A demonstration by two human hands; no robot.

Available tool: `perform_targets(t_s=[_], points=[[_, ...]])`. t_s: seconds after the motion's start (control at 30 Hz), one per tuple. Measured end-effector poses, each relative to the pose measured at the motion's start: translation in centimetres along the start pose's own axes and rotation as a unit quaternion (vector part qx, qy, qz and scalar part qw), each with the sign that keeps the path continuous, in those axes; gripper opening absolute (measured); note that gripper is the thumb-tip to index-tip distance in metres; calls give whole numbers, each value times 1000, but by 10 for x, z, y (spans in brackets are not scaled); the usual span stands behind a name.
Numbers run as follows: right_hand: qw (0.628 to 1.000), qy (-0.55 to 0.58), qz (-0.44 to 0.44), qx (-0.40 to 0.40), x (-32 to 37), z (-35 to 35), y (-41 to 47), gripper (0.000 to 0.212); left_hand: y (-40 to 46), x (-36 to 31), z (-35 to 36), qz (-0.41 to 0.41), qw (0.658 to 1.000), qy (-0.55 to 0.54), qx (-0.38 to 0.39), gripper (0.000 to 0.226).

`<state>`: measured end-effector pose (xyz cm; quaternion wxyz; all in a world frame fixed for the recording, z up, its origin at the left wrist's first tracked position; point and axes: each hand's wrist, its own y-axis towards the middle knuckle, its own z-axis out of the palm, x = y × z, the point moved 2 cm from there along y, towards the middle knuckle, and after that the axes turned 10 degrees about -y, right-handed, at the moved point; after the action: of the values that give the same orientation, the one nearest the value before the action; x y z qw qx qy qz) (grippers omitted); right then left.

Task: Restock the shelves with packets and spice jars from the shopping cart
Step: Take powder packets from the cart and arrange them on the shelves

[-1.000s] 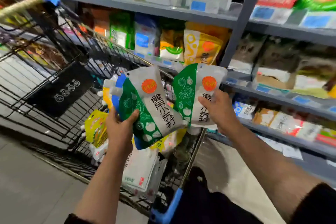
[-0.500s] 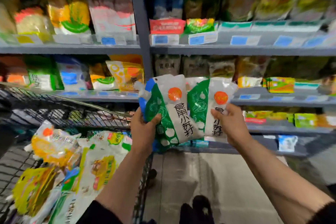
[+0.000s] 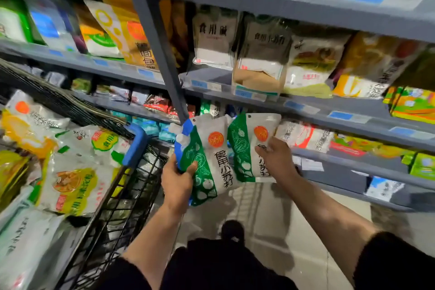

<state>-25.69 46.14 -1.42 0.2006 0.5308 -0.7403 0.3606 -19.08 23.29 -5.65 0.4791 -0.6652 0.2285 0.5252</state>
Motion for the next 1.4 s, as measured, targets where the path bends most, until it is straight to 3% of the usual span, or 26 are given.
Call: perform_targets(t_s=[0.1, 0.23, 0.37, 0.5, 0.6, 0.67, 0.73, 0.87, 1.0, 1.17, 1.23, 1.3, 1.4], points=[[1000, -17, -9, 23, -12, 24, 20, 40, 15, 23, 2, -24, 999, 2, -25, 41], [999, -3, -27, 34, -32, 65, 58, 16, 49, 50, 10, -20, 999, 15, -40, 31], [998, 48, -14, 26, -58, 111, 102, 7, 89, 98, 10, -10, 998, 25, -62, 50], [996, 86, 6, -22, -74, 147, 152, 20, 120, 140, 8, 3, 998, 28, -63, 47], [989, 135, -3, -67, -71, 166, 186, 2, 142, 169, 3, 27, 995, 28, -96, 55], [986, 138, -10, -89, -62, 177, 209, 20, 157, 181, 3, 27, 995, -24, -92, 42], [982, 153, -19, -105, -54, 186, 229, 18, 171, 190, 6, 16, 994, -59, -85, 36], [979, 179, 17, -98, -37, 202, 257, 29, 191, 204, 11, 10, 991, -101, -90, 48], [976, 206, 59, -46, -32, 219, 278, 20, 203, 214, 12, 3, 990, -108, -90, 47], [988, 127, 79, -28, -40, 243, 289, 27, 210, 217, 18, 14, 986, -143, -83, 49], [999, 16, 16, -46, -44, 248, 287, 28, 212, 216, 18, 19, 987, -135, -85, 42], [994, -58, -40, -82, -46, 251, 279, 30, 214, 215, 16, 40, 991, -99, -78, 31], [965, -133, -105, -202, -62, 249, 258, 60, 214, 212, 16, 53, 992, -91, -64, 35]])
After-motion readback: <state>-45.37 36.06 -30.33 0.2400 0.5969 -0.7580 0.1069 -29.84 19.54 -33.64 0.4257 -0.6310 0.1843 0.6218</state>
